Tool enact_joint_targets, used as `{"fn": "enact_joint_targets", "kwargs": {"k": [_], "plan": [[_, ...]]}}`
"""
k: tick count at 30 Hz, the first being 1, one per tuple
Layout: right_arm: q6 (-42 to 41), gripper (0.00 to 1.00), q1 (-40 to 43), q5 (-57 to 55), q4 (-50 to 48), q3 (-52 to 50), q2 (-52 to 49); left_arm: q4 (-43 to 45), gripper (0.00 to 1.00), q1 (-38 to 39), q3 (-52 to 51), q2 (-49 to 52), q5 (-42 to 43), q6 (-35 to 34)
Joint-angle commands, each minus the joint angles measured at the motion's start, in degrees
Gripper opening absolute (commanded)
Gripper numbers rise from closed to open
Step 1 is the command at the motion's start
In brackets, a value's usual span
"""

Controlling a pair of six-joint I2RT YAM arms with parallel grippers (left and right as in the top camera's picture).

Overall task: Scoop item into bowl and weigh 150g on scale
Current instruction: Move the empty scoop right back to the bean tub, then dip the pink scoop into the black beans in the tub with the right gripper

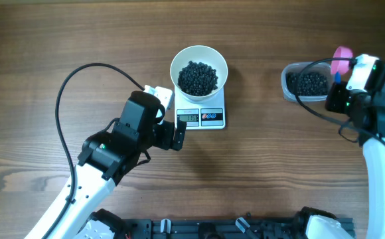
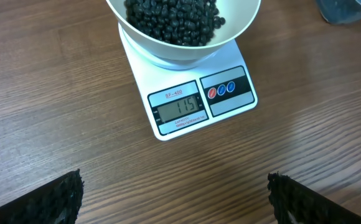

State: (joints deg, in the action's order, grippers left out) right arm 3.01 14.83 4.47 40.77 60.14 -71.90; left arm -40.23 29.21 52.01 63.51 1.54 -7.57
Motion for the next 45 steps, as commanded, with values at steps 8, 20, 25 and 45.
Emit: {"fn": "enact_joint_targets", "kwargs": {"k": [8,20,25,45], "plan": [[7.82,0.04,0.13,-1.46,1.29,0.13,-6.45,0.15,1.0,0.26,0.17,0.04,-0.33,1.14],[12.13,0.04,0.13,-1.44,2.12,-1.66,-7.63,0.15,1.0,0.26,0.17,0.04,-0.33,1.14],[11.98,0.04,0.13,-1.4,0.55,-1.66,-10.12,0.13,1.0,0.26,0.17,0.04,-0.33,1.14],[11.98,0.04,0.13,10.49,-0.42,-1.66,-17.33,0.15,1.0,0.26,0.17,0.04,-0.33,1.14]]}}
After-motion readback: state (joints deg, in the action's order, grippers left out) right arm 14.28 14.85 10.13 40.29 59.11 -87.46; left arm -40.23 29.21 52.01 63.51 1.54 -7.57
